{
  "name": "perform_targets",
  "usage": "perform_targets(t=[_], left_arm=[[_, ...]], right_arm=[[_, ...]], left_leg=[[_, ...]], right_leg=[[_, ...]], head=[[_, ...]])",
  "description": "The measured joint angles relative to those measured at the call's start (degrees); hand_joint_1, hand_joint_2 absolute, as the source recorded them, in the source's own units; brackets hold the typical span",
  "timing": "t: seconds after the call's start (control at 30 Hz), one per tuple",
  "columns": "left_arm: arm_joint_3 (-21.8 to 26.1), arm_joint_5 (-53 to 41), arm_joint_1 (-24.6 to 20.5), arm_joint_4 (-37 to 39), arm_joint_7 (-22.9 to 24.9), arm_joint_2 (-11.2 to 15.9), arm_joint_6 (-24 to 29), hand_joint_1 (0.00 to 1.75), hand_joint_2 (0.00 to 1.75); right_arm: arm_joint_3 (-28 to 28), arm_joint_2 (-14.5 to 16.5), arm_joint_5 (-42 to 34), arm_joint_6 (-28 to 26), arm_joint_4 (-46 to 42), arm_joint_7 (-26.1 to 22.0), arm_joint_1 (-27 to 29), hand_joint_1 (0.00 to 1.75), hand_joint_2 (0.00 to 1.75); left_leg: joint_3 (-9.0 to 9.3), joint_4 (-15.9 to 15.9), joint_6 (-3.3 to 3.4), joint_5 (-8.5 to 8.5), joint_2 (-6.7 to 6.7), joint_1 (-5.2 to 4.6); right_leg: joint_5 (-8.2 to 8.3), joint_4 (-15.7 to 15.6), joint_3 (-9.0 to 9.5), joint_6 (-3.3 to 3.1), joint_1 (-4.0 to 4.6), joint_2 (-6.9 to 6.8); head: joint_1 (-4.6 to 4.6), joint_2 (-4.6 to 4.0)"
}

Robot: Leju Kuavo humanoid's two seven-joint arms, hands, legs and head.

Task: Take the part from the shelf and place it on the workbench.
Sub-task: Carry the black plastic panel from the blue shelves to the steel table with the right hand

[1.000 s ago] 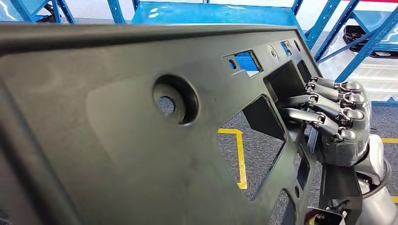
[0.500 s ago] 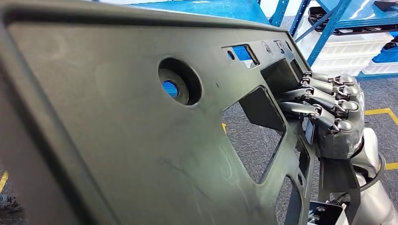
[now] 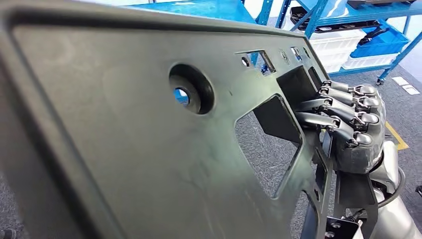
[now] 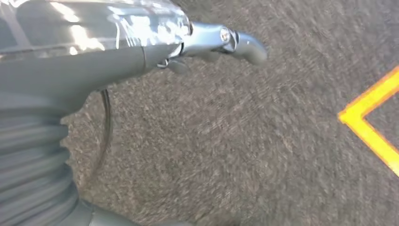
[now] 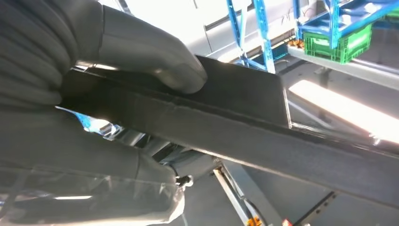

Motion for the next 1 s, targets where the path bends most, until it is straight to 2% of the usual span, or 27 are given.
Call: perform_targets(t=[0.03, 0.07, 0.1, 0.13, 0.17, 0.2, 0.23, 0.27, 0.33, 0.37, 0.43, 0.47, 0.5, 0.53, 0.57, 0.6, 0.63, 0.7, 0.73, 0.77, 0.8, 0.83, 0.87, 0.93, 1.0], left_arm=[[0.01, 0.01, 0.01, 0.00, -0.01, -0.01, 0.01, 0.00, 1.75], [0.01, 0.01, -0.01, 0.00, -0.02, -0.01, 0.01, 0.00, 1.75], [0.01, 0.02, -0.08, 0.00, -0.02, -0.02, 0.01, 0.00, 1.75], [0.01, 0.02, -0.20, -0.01, -0.01, -0.04, 0.03, 0.00, 1.75], [0.01, 0.02, -0.34, -0.01, 0.01, -0.06, 0.09, 0.00, 1.75], [0.01, 0.02, -0.49, -0.01, 0.02, -0.08, 0.18, 0.00, 1.75], [0.00, 0.02, -0.61, -0.01, 0.05, -0.09, 0.27, 0.00, 1.75], [-0.01, 0.01, -0.67, -0.01, 0.09, -0.09, 0.34, 0.00, 1.75], [-0.02, -0.15, -0.70, -0.01, 0.27, -0.10, 0.39, 0.00, 1.75], [-0.04, -0.32, -0.69, -0.01, 0.46, -0.11, 0.39, 0.00, 1.75], [-0.11, -0.85, -0.56, 0.01, 1.10, -0.13, 0.39, 0.00, 1.75], [-0.14, -1.17, -0.33, 0.01, 1.49, -0.11, 0.39, 0.00, 1.75], [-0.16, -1.48, 0.00, 0.02, 1.86, -0.07, 0.39, 0.00, 1.75], [-0.18, -1.77, 0.37, 0.03, 2.19, -0.02, 0.40, 0.00, 1.75], [-0.21, -2.01, 0.69, 0.03, 2.44, 0.03, 0.44, 0.00, 1.75], [-0.26, -2.17, 0.90, 0.04, 2.68, 0.10, 0.48, 0.00, 1.75], [-0.32, -2.30, 0.99, 0.03, 2.85, 0.20, 0.54, 0.00, 1.75], [-0.40, -2.46, 1.02, 0.03, 3.08, 0.42, 0.64, 0.00, 1.75], [-0.42, -2.52, 1.03, 0.03, 3.15, 0.52, 0.72, 0.00, 1.75], [-0.43, -2.56, 1.05, 0.04, 3.29, 0.61, 0.85, 0.00, 1.75], [-0.43, -2.60, 1.04, 0.04, 3.47, 0.69, 1.05, 0.00, 1.75], [-0.43, -2.62, 0.97, 0.03, 3.72, 0.77, 1.29, 0.00, 1.75], [-0.44, -2.75, 0.85, 0.03, 3.96, 0.84, 1.44, 0.00, 1.75], [-0.62, -3.41, 0.64, 0.00, 4.25, 0.98, 1.41, 0.00, 1.75], [-1.23, -4.73, 0.69, -0.01, 4.41, 1.20, 1.20, 0.00, 1.75]], right_arm=[[-0.04, 0.01, 0.08, -0.30, 0.00, -0.03, 0.36, 1.75, 1.75], [-0.15, 0.01, 0.11, -0.58, -0.02, -0.08, 0.82, 1.75, 1.75], [-0.38, -0.02, 0.11, -0.89, -0.10, -0.14, 1.35, 1.75, 1.75], [-0.75, -0.09, 0.11, -1.25, -0.27, -0.20, 1.90, 1.75, 1.75], [-1.21, -0.19, 0.10, -1.58, -0.52, -0.28, 2.50, 1.75, 1.75], [-1.73, -0.34, 0.10, -1.90, -0.83, -0.38, 3.16, 1.75, 1.75], [-2.31, -0.52, 0.09, -2.27, -1.20, -0.53, 4.06, 1.75, 1.75], [-2.90, -0.71, 0.05, -2.66, -1.58, -0.77, 5.25, 1.75, 1.75], [-4.41, -1.09, -0.05, -3.49, -2.64, -1.44, 8.18, 1.75, 1.75], [-5.28, -1.25, -0.10, -3.80, -3.24, -1.80, 9.63, 1.75, 1.75], [-7.17, -1.45, -0.16, -4.30, -4.51, -2.43, 12.36, 1.75, 1.75], [-8.07, -1.45, -0.19, -4.48, -5.09, -2.75, 13.88, 1.75, 1.75], [-8.87, -1.42, -0.23, -4.61, -5.63, -3.08, 15.40, 1.75, 1.75], [-9.60, -1.39, -0.27, -4.65, -6.12, -3.42, 16.82, 1.75, 1.75], [-10.23, -1.34, -0.31, -4.67, -6.54, -3.72, 18.05, 1.75, 1.75], [-10.77, -1.29, -0.33, -4.68, -6.89, -3.97, 19.02, 1.75, 1.75], [-11.25, -1.21, -0.33, -4.68, -7.17, -4.21, 19.78, 1.75, 1.75], [-11.96, -0.98, -0.33, -4.63, -7.52, -4.64, 20.71, 1.75, 1.75], [-12.22, -0.85, -0.35, -4.59, -7.61, -4.88, 20.95, 1.75, 1.75], [-12.48, -0.74, -0.43, -4.52, -7.66, -5.12, 21.10, 1.75, 1.75], [-12.76, -0.63, -0.55, -4.46, -7.69, -5.37, 21.27, 1.75, 1.75], [-13.00, -0.49, -0.76, -4.43, -7.69, -5.66, 21.49, 1.75, 1.75], [-13.26, -0.34, -1.03, -4.40, -7.69, -5.99, 21.73, 1.75, 1.75], [-13.69, 0.03, -1.56, -4.39, -7.67, -6.66, 22.04, 1.75, 1.75], [-13.94, 0.59, -1.98, -4.39, -7.47, -7.43, 22.16, 1.75, 1.75]], left_leg=[[-0.17, 0.01, 0.05, 0.05, 0.77, -0.03], [-0.27, 0.02, 0.06, 0.07, 1.53, -0.03], [-0.31, 0.03, 0.05, 0.08, 2.27, -0.02], [-0.29, 0.04, 0.03, 0.07, 2.98, 0.01], [-0.23, 0.04, -0.04, 0.04, 3.60, -0.02], [-0.22, 0.10, -0.22, 0.00, 4.15, -0.16], [-0.21, 0.10, -0.45, -0.02, 4.63, -0.32], [-0.19, 0.07, -0.68, -0.03, 5.03, -0.48], [0.00, -0.12, -1.24, -0.08, 5.82, -0.63], [0.07, 0.06, -1.53, -0.42, 5.48, -0.56], [-0.94, 3.06, -1.93, -2.77, 3.05, -0.34], [-2.26, 6.42, -1.98, -4.74, 1.42, -0.29], [-3.90, 10.45, -1.97, -6.72, 0.36, -0.29], [-5.35, 13.97, -1.98, -8.08, -0.14, -0.32], [-6.09, 15.90, -2.00, -8.44, -0.34, -0.33], [-5.77, 15.48, -2.02, -7.61, -0.41, -0.25], [-4.42, 12.81, -2.06, -5.87, -0.65, -0.09], [-0.89, 5.14, -2.32, -2.56, -3.21, 0.54], [0.19, 2.55, -2.43, -1.80, -4.55, 0.81], [0.61, 1.31, -2.49, -1.69, -5.57, 0.92], [0.61, 1.13, -2.40, -1.86, -5.65, 0.81], [0.52, 1.18, -2.12, -1.74, -5.00, 0.75], [0.55, 1.06, -1.78, -1.59, -4.29, 0.69], [0.54, 0.80, -1.09, -1.32, -2.70, 0.76], [0.44, 0.75, -0.77, -1.30, -1.04, 0.59]], right_leg=[[-1.26, 3.19, -1.23, 0.06, -0.08, -0.30], [-1.53, 4.68, -1.57, 0.12, -0.13, -0.51], [-0.77, 3.88, -0.76, 0.15, -0.18, -0.78], [0.79, 0.84, 1.20, 0.16, -0.20, -1.26], [2.34, -3.39, 3.65, 0.14, -0.18, -2.32], [3.45, -7.22, 5.74, 0.05, 0.03, -3.33], [4.03, -9.86, 7.06, -0.08, 0.24, -4.08], [4.05, -11.05, 7.52, -0.22, 0.44, -4.45], [4.13, -11.23, 7.35, -0.69, 0.45, -3.56], [4.24, -11.34, 7.36, -0.99, 0.25, -3.08], [4.48, -11.57, 7.44, -1.91, -0.15, -2.28], [4.51, -11.57, 7.41, -2.22, -0.19, -1.87], [4.54, -11.55, 7.35, -2.49, -0.19, -1.37], [4.57, -11.54, 7.30, -2.56, -0.19, -0.75], [4.60, -11.50, 7.26, -2.59, -0.21, -0.08], [4.62, -11.44, 7.24, -2.57, -0.25, 0.64], [4.62, -11.32, 7.23, -2.52, -0.34, 1.36], [4.50, -10.69, 6.88, -2.13, -0.40, 2.77], [4.51, -10.34, 6.52, -1.83, -0.39, 3.45], [4.59, -10.13, 6.13, -1.45, -0.41, 4.08], [4.81, -10.13, 5.82, -1.03, -0.48, 4.75], [5.08, -10.34, 5.61, -0.63, -0.60, 5.42], [5.14, -10.35, 5.40, -0.31, -0.63, 5.39], [3.69, -8.01, 4.01, 0.00, -0.39, 3.29], [0.28, -1.44, 0.87, 0.05, -0.29, 0.45]], head=[[0.00, 0.00], [-0.01, 0.00], [-0.01, 0.00], [-0.01, 0.00], [-0.02, 0.00], [-0.03, 0.00], [-0.07, 0.00], [-0.12, 0.00], [-0.19, 0.00], [-0.20, 0.00], [-0.28, 0.00], [-0.34, 0.00], [-0.39, 0.00], [-0.42, 0.00], [-0.44, 0.00], [-0.44, 0.00], [-0.44, 0.00], [-0.48, 0.00], [-0.46, 0.00], [-0.46, 0.00], [-0.44, 0.00], [-0.39, 0.00], [-0.38, 0.00], [-0.12, 0.00], [0.13, 0.00]])
